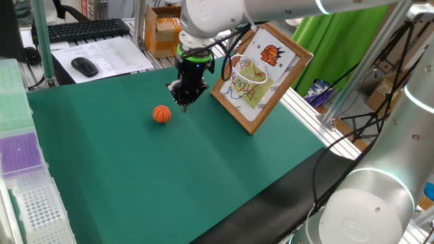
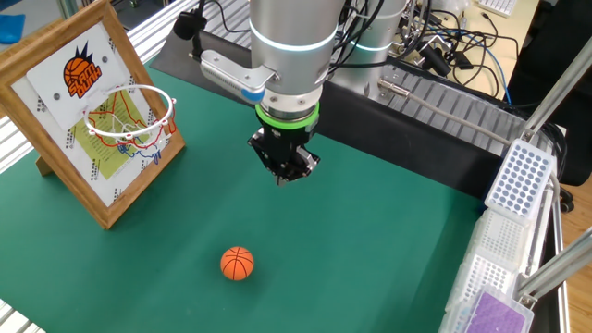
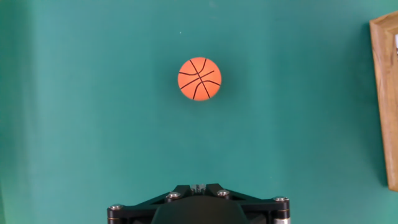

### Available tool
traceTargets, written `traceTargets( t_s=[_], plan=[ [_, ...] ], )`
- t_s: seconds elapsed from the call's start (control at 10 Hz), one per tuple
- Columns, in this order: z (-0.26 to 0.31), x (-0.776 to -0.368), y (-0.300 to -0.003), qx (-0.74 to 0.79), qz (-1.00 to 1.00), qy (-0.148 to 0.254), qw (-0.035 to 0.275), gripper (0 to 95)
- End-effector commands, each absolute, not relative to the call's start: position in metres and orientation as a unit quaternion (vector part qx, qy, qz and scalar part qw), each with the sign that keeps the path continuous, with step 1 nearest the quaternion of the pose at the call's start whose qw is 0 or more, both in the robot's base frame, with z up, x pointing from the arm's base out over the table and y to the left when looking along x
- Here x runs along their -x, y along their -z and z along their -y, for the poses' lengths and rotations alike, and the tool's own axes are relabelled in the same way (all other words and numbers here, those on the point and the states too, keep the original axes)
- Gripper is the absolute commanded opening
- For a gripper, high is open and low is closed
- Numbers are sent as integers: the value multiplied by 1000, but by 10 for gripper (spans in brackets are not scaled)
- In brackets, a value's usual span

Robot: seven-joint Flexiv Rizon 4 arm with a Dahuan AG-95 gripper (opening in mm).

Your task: Grab a basketball, release it and shoot it into the basket

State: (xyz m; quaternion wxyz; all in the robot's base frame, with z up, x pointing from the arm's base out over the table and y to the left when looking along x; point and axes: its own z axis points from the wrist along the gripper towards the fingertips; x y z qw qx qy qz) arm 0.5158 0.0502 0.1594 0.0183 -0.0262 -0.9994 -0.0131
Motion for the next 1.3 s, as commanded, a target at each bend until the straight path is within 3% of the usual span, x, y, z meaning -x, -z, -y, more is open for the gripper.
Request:
traceTargets(
  t_s=[0.1, 1.0, 1.3],
  plan=[
    [-50, -517, -160, 26, 999, 13, 20, 0],
    [-50, -517, -160, 30, 999, 14, 27, 0],
    [-50, -517, -160, 55, 997, 32, 45, 0]
  ],
)
